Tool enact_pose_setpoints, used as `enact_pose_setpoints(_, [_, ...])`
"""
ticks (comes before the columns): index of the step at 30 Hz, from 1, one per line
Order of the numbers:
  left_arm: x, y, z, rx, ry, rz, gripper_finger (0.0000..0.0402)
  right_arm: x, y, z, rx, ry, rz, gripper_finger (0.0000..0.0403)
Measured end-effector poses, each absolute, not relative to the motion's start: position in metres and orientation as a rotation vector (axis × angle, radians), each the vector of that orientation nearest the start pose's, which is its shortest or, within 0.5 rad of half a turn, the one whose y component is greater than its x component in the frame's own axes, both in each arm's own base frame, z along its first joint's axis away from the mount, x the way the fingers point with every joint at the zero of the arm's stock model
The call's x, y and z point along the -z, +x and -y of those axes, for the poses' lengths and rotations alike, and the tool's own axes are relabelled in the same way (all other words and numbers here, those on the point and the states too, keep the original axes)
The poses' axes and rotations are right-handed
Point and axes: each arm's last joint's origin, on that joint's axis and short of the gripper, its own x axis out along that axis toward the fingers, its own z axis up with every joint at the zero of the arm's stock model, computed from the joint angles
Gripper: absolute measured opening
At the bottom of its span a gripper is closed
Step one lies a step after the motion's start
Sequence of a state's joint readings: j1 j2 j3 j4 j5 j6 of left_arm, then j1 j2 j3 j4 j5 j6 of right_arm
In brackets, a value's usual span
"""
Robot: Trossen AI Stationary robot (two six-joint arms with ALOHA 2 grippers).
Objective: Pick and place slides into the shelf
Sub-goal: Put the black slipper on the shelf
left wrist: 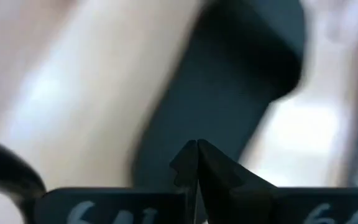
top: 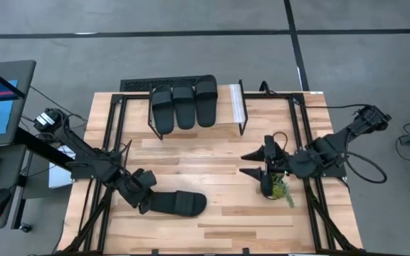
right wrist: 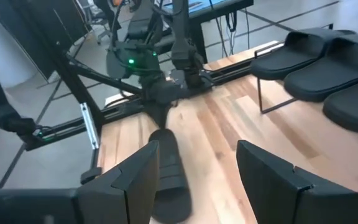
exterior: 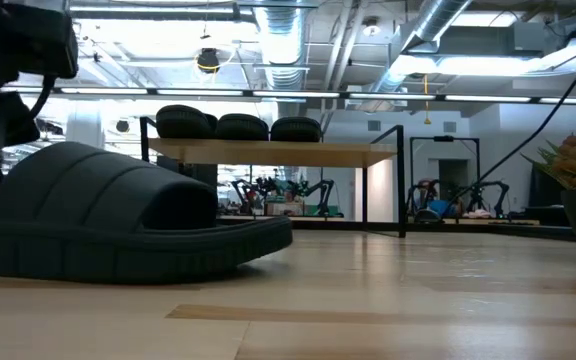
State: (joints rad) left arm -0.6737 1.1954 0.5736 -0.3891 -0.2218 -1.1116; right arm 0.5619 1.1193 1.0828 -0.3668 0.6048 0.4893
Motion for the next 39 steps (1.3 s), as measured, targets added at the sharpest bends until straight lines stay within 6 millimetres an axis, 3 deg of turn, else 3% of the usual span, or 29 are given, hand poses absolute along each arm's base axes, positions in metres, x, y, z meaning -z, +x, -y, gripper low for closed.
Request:
enact_pose_setpoints(7, [-0.176,0.150,0.104,-0.475,-0.374,-1.079,0.0000,-0.345,0.205,-0.141,0.128,0.279,-0.329,0.0205])
enact_pose_setpoints(13, [-0.174,0.143,0.097,-0.522,-0.294,-1.158,0.0000,-0.332,0.205,-0.164,0.116,0.309,-0.354,0.0205])
enact_pose_setpoints(21, [-0.165,0.151,0.097,-0.459,-0.162,-1.219,0.0000,-0.319,0.202,-0.186,0.117,0.354,-0.369,0.0205])
enact_pose_setpoints(32, [-0.129,0.179,0.128,-0.173,-0.187,-1.323,0.0000,-0.322,0.194,-0.199,0.077,0.400,-0.335,0.0205])
enact_pose_setpoints(36, [-0.135,0.182,0.139,-0.195,-0.255,-1.329,0.0000,-0.322,0.190,-0.202,0.058,0.399,-0.337,0.0205])
enact_pose_setpoints(39, [-0.153,0.192,0.161,-0.036,-0.403,-1.323,0.0000,-0.322,0.188,-0.205,0.047,0.402,-0.338,0.0205])
